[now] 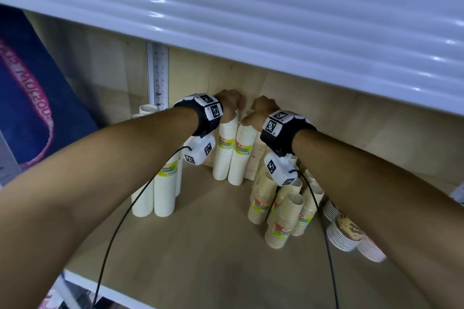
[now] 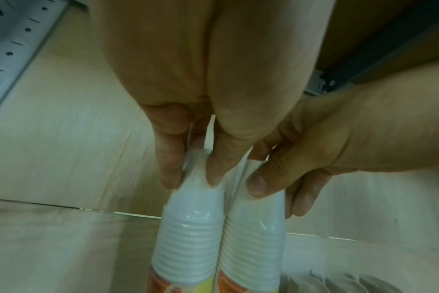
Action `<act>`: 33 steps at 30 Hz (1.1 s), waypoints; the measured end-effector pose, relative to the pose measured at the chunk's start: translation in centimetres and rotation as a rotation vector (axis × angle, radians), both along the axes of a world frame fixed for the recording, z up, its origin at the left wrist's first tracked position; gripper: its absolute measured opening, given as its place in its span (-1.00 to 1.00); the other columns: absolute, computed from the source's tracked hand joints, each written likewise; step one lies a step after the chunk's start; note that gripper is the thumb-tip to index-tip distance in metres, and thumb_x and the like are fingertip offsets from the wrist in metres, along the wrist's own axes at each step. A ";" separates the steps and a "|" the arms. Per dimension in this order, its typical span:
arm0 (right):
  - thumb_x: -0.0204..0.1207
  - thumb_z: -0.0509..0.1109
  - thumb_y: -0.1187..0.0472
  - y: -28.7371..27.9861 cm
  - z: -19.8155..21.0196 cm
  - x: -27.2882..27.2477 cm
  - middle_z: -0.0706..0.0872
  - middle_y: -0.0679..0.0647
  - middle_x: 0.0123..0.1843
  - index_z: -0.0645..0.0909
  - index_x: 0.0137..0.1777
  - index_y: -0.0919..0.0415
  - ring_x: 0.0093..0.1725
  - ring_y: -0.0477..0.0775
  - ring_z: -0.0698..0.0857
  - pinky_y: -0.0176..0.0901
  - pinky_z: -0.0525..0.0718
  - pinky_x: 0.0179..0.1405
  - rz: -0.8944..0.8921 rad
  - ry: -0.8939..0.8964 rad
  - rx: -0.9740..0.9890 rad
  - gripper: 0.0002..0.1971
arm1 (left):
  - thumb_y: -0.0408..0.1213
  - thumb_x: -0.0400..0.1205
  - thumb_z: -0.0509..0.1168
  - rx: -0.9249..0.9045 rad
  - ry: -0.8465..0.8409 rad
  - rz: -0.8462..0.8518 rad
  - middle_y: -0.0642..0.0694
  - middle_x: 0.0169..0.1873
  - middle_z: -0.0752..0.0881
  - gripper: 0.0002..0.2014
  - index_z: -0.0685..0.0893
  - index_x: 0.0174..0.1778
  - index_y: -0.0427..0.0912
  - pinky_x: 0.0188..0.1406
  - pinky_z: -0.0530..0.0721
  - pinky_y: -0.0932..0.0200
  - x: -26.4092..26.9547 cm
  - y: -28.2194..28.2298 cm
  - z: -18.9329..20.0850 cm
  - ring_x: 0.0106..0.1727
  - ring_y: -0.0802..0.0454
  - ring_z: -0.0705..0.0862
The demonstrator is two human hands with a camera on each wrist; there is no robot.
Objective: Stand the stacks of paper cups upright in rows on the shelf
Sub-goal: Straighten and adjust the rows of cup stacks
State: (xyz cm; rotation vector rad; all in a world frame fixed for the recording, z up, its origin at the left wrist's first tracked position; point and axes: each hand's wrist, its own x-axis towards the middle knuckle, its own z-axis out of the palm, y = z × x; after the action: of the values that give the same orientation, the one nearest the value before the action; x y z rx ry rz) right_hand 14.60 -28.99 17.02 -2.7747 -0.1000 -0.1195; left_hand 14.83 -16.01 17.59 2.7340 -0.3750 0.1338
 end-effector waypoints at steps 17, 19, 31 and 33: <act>0.55 0.45 0.22 -0.8 -0.2 0.2 0.51 -0.04 0.18 0.50 0.44 0.14 0.21 -0.05 0.55 -0.25 0.44 -0.06 0.053 -0.048 0.084 -0.54 | -0.53 0.72 0.12 -0.103 0.050 -0.011 -0.20 0.54 0.45 -0.57 0.45 0.55 -0.33 0.13 0.39 0.33 1.1 0.1 0.1 0.55 -0.07 0.43; 0.56 0.42 0.18 -0.9 -0.2 0.1 0.55 0.03 0.28 0.48 0.45 0.15 0.27 0.03 0.57 -0.17 0.49 0.00 0.062 -0.035 0.033 -0.54 | -0.49 0.75 0.11 -0.072 0.054 -0.029 -0.25 0.55 0.44 -0.59 0.41 0.56 -0.40 0.16 0.38 0.26 1.0 0.3 0.5 0.55 -0.11 0.42; 0.51 0.42 0.03 2.5 1.1 -2.4 0.58 0.20 0.36 0.50 0.36 0.21 0.27 0.24 0.62 -0.11 0.59 0.06 0.090 -0.189 -0.036 -0.53 | -0.31 0.67 0.33 0.091 -0.086 0.051 -0.09 0.53 0.40 -0.54 0.51 0.51 -0.05 0.15 0.36 0.24 -3.0 4.4 4.2 0.49 -0.11 0.45; 0.50 0.40 0.01 3.6 1.4 -3.2 0.57 0.18 0.36 0.52 0.37 0.20 0.27 0.22 0.61 -0.09 0.61 0.11 0.135 -0.198 -0.035 -0.52 | -0.25 0.63 0.39 0.108 -0.060 0.084 -0.08 0.45 0.47 -0.54 0.54 0.48 -0.03 0.10 0.42 0.22 -4.1 5.7 5.1 0.38 -0.09 0.52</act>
State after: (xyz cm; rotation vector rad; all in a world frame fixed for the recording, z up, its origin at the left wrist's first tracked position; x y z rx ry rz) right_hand 11.40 -25.41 18.38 -2.7741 -0.3425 -0.3598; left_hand 10.73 -10.34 22.68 2.8582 -0.2917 0.2245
